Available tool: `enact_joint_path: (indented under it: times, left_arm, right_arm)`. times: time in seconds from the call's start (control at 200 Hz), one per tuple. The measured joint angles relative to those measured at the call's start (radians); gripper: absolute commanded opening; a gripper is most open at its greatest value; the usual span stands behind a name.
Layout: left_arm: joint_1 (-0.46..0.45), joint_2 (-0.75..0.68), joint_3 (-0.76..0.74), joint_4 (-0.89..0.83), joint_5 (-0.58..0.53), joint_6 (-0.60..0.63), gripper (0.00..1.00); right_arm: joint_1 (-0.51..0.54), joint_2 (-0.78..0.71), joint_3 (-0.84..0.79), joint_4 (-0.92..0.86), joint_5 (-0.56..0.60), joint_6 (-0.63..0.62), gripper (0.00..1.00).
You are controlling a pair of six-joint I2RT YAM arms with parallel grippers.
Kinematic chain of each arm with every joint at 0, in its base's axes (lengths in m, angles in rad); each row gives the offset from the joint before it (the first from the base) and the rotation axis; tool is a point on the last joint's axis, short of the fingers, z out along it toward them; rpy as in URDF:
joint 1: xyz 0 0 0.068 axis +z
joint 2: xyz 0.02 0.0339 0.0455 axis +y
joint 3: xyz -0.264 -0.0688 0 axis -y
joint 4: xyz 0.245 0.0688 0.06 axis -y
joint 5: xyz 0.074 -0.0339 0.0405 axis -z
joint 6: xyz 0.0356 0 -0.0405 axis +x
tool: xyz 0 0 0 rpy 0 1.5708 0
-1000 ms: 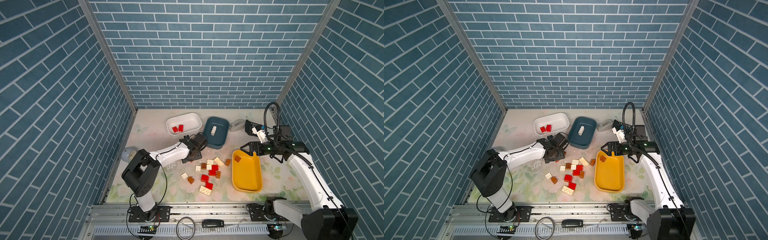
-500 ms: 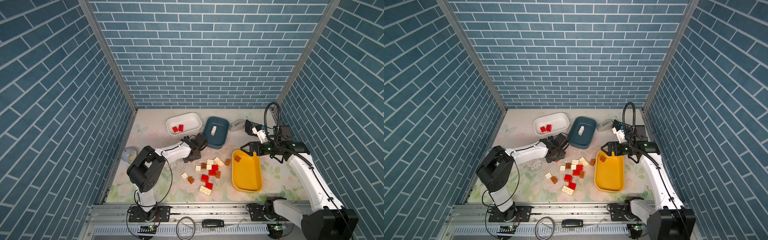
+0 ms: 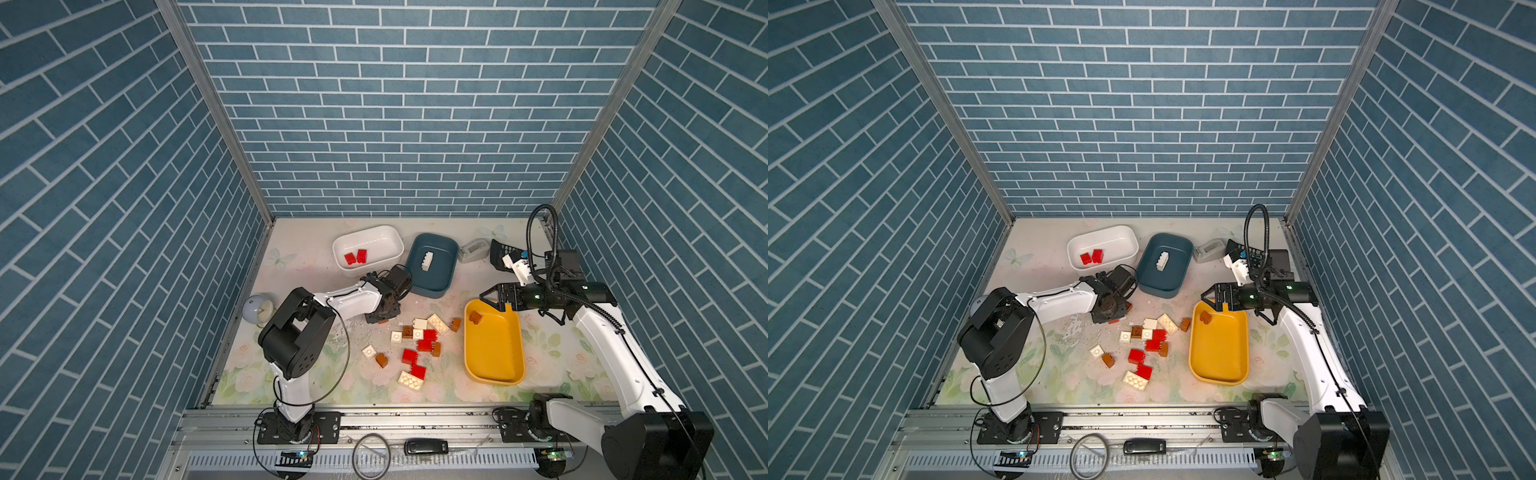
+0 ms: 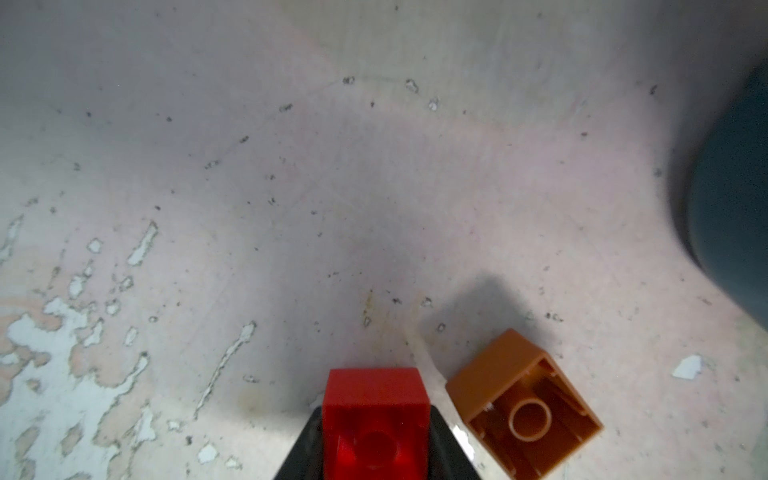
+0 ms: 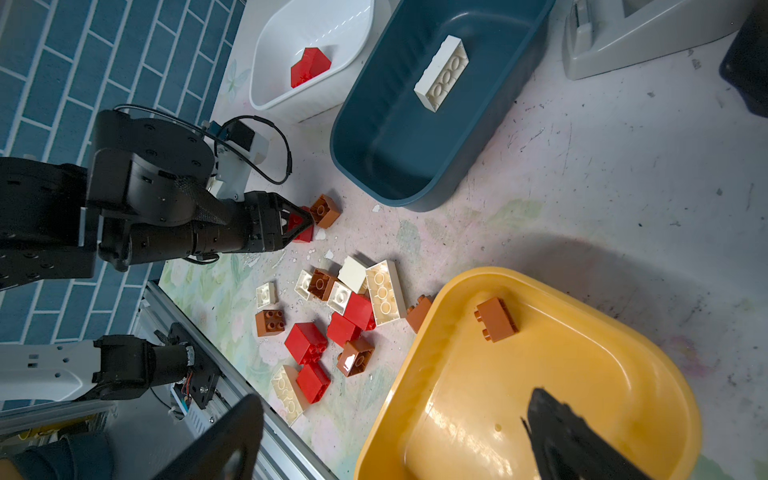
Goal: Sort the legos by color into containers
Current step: 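Carry the red brick with the left gripper into the white tub and release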
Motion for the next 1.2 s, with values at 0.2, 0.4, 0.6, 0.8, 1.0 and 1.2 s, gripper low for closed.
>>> enact_joint_path:
  times: [0.2, 0.4, 0.6, 0.8, 1.0, 1.2]
  left_arm:
    - [0.012, -0.002, 0.026, -0.036, 0.003, 0.068, 0.28]
    - [0.027, -0.05, 0.143, -0.11, 0.006, 0.204, 0.27]
    - [0.115, -0.073, 0.289, -0.135, 0.021, 0.415, 0.26]
    - [0.258, -0.023, 0.412, -0.116, 0.06, 0.6, 0.25]
    - [0.335, 0.108, 0.525, -0.08, 0.12, 0.71, 0.26]
    - [0.345, 0.249, 0.631, -0.067, 0.175, 0.753, 0.26]
  right_arm:
    - [0.0, 0.005, 0.0, 0.0, -0.002, 0.0, 0.99]
    - [0.0, 0.007, 0.001, 0.017, -0.006, 0.0, 0.99]
    - [0.0, 0.019, 0.001, 0.07, -0.036, 0.022, 0.99]
    - [0.002, 0.027, 0.001, 0.159, -0.084, 0.08, 0.99]
    - [0.014, 0.043, 0.001, 0.197, -0.103, 0.1, 0.99]
    - [0.017, 0.048, 0.001, 0.201, -0.103, 0.106, 0.99]
